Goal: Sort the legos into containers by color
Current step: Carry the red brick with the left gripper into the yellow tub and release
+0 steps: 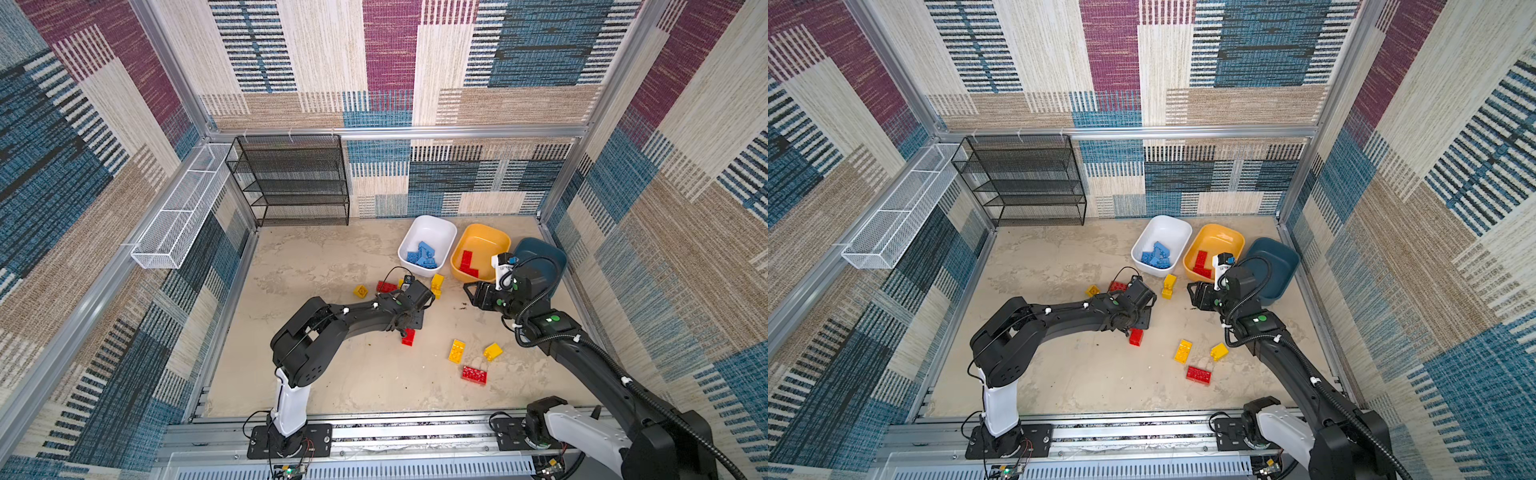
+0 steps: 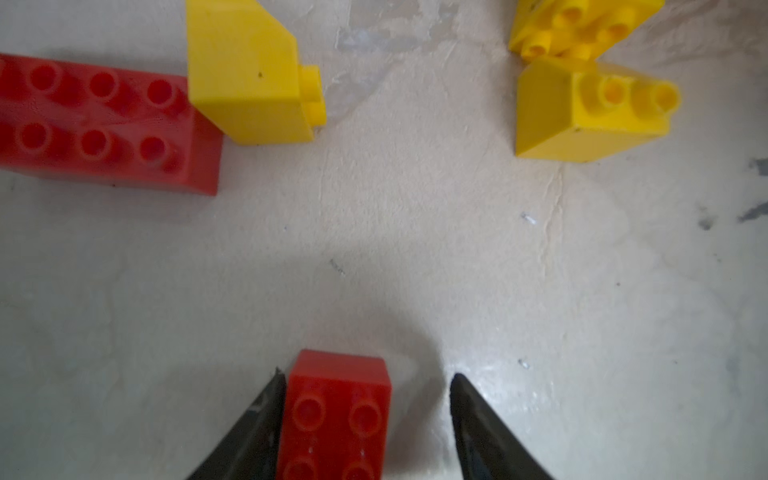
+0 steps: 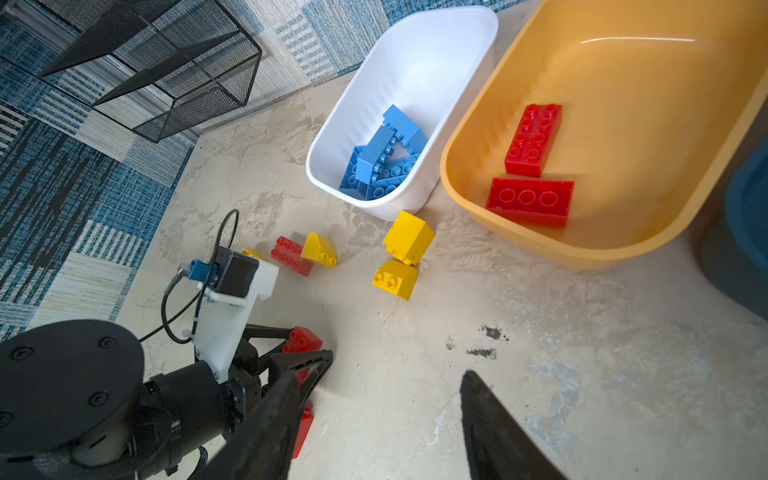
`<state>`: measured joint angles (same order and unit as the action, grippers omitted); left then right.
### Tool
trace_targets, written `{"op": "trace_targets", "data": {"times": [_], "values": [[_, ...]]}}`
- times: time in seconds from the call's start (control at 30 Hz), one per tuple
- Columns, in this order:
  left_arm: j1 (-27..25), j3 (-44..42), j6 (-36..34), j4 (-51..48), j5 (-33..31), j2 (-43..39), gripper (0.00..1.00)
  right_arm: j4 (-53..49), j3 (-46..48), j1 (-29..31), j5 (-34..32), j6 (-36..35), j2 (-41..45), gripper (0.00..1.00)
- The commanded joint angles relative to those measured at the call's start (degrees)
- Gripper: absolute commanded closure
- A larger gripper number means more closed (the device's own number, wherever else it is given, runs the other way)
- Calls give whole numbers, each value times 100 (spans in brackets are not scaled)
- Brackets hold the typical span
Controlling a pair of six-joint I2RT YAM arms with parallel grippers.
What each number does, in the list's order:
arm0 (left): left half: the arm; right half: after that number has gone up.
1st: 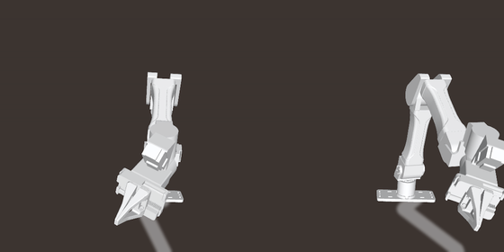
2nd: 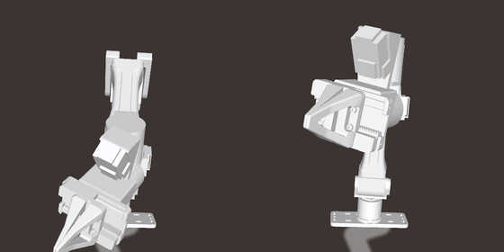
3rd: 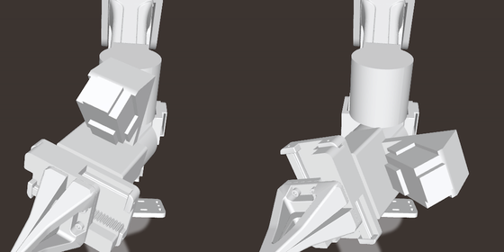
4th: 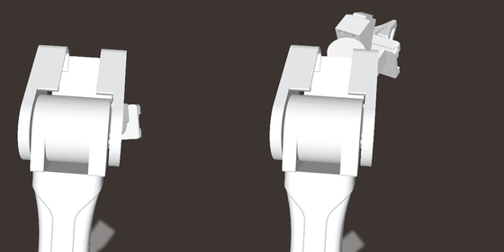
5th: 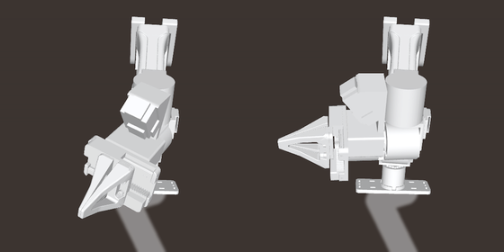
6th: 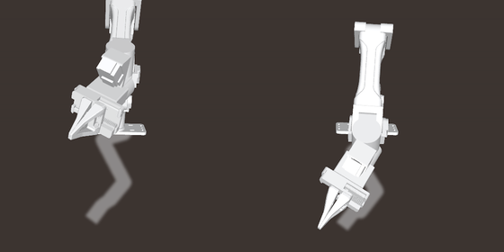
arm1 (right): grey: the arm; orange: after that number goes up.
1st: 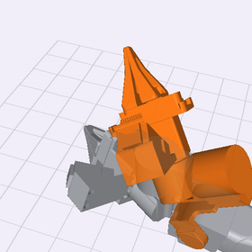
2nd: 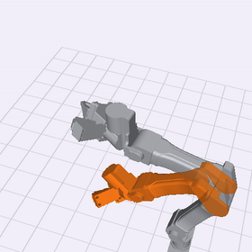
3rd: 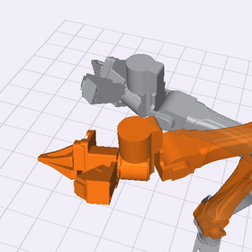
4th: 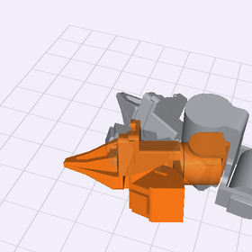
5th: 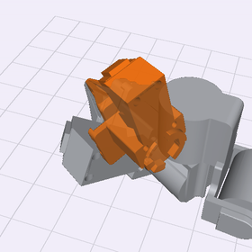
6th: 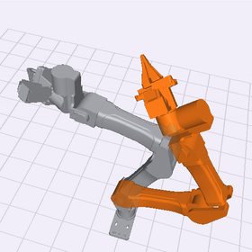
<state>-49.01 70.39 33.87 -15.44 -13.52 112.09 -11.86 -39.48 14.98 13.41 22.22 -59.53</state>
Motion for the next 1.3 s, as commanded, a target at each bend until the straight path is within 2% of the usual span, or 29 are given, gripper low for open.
{"op": "trace_targets", "data": {"times": [0.0,0.17,0.3,0.47,0.63,0.77,1.0,1.27], "values": [[-17,11,-20,-151,143,32,44,-9,-55,13,-57,-57,58,37],[-29,-51,-95,-157,38,-94,63,-14,-50,22,-16,-41,78,39],[-29,-105,-249,-54,114,-262,69,26,2,53,74,8,86,39],[-29,41,-583,188,469,-385,71,297,222,52,221,135,408,39],[4,673,-873,154,780,-248,71,610,389,57,309,373,1005,39],[95,1177,-1066,435,1309,-60,71,1044,631,57,488,524,1821,41],[313,2576,-937,659,2322,870,71,1117,414,57,759,393,2340,42],[401,3819,-670,1011,2735,1786,72,1107,262,53,1105,242,2296,42]]}}
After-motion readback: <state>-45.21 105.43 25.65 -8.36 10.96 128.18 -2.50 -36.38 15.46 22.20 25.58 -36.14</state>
